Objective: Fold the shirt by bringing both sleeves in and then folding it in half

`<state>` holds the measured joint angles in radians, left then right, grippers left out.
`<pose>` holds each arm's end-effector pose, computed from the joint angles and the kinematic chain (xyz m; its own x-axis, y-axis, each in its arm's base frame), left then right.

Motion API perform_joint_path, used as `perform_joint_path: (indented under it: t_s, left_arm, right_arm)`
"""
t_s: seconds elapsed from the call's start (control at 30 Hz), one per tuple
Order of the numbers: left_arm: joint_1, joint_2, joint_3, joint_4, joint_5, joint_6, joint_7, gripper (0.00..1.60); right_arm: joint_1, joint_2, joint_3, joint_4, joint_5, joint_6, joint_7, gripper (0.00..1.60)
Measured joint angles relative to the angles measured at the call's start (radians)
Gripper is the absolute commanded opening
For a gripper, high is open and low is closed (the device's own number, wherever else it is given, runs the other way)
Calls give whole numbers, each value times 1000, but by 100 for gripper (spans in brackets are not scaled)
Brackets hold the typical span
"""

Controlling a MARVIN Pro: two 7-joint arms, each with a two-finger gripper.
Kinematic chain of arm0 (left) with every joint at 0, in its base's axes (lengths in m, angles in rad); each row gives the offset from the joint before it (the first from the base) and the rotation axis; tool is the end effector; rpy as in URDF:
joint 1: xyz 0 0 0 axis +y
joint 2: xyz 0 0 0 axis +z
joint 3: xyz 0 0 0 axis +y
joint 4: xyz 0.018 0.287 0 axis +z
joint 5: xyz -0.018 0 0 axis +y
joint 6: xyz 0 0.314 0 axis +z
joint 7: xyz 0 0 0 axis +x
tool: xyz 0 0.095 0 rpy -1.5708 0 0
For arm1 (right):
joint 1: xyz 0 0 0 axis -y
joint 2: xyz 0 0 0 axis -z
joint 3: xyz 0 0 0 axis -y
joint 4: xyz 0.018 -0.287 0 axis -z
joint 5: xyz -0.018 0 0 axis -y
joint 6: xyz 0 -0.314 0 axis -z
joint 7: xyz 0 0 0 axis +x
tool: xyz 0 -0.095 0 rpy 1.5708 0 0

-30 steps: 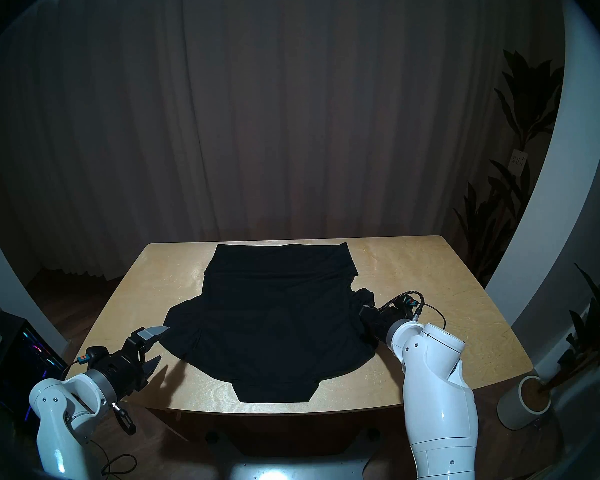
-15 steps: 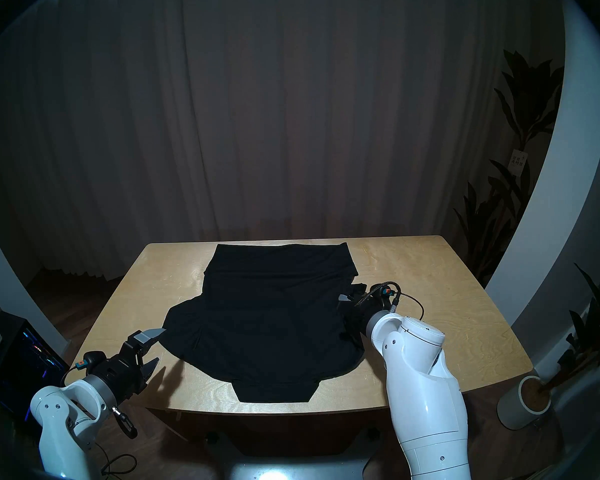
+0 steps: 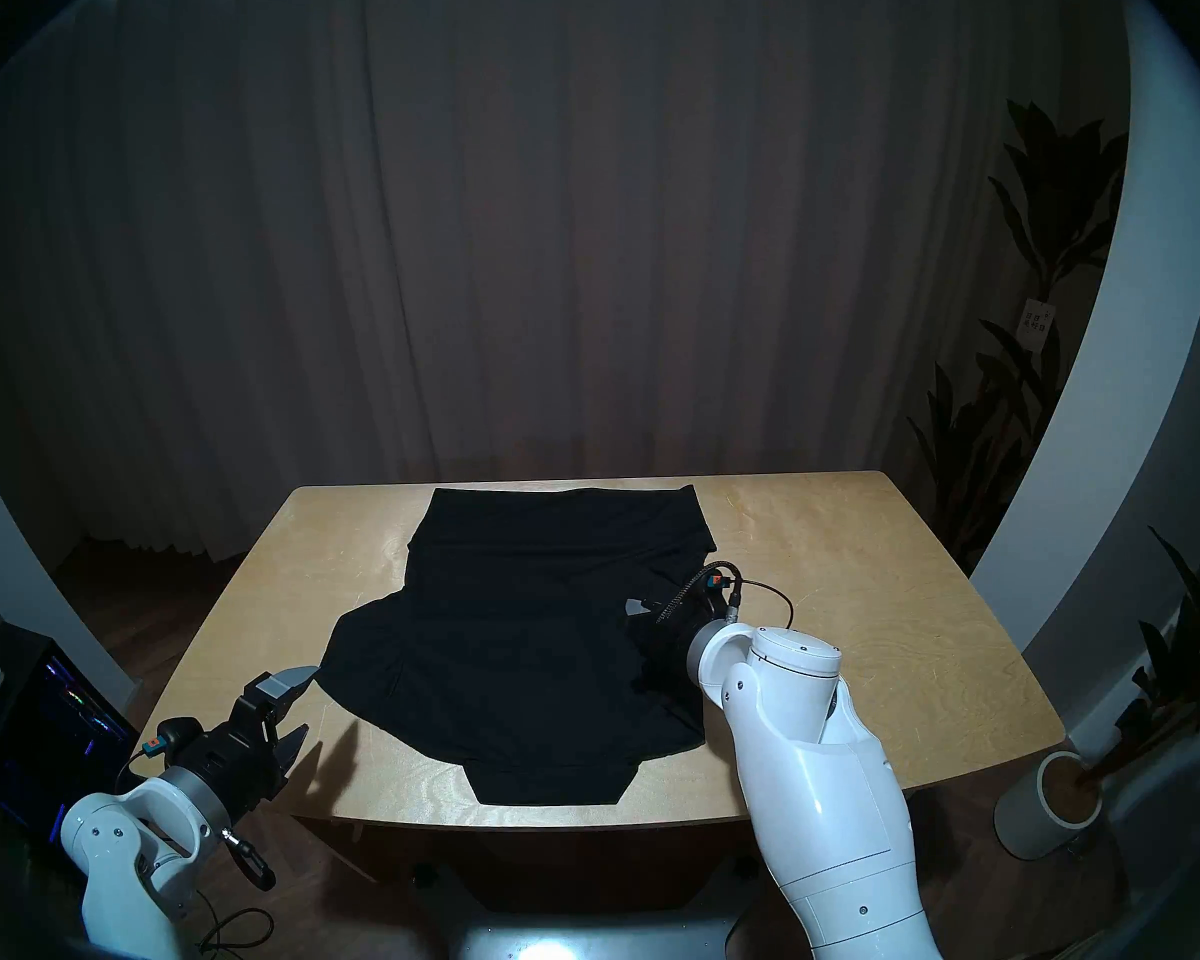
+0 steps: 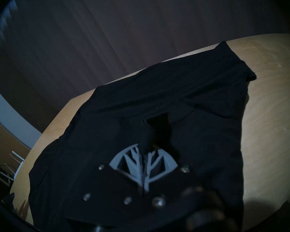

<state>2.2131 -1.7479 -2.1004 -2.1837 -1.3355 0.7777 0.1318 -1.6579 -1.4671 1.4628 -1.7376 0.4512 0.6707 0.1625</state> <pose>0.1955 0.1064 -0.3033 0.2798 0.9216 0.2692 0.3484 -0.3587 0.8660 0.3770 0.0533 -0.3266 0.5994 -0.2020 0.7745 0.2648 -0.8631 -0.4300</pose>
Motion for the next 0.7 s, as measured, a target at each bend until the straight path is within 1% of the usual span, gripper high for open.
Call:
perform_joint_path:
  t_s: [0.03,0.07,0.1,0.2,0.4,0.53,0.57,0.7]
  left_arm:
    - [2,-2,0,0,2,-2,-2,160]
    - [6,-6,1,-2,5,-6,-7,160]
    - [9,-9,3,-3,9,-9,-10,160]
    - [17,-18,9,-5,19,-20,-19,160]
    - [22,-30,20,-8,31,-31,-24,160]
    - [23,-38,23,-13,33,-37,-24,160]
    - [21,-41,24,-16,33,-41,-24,160]
    - [18,-50,25,-22,32,-49,-18,160]
  right_arm:
    - [1,2,-4,2,-3,2,1,11]
    - [4,6,-12,4,-8,6,5,48]
    - [6,9,-18,6,-11,9,8,160]
    - [13,18,-32,10,-21,19,15,160]
    - [21,28,-37,13,-17,33,38,160]
    - [22,37,-30,6,9,52,75,160]
    - [22,43,-26,1,27,61,102,160]
    - [22,55,-21,-11,61,70,155,160]
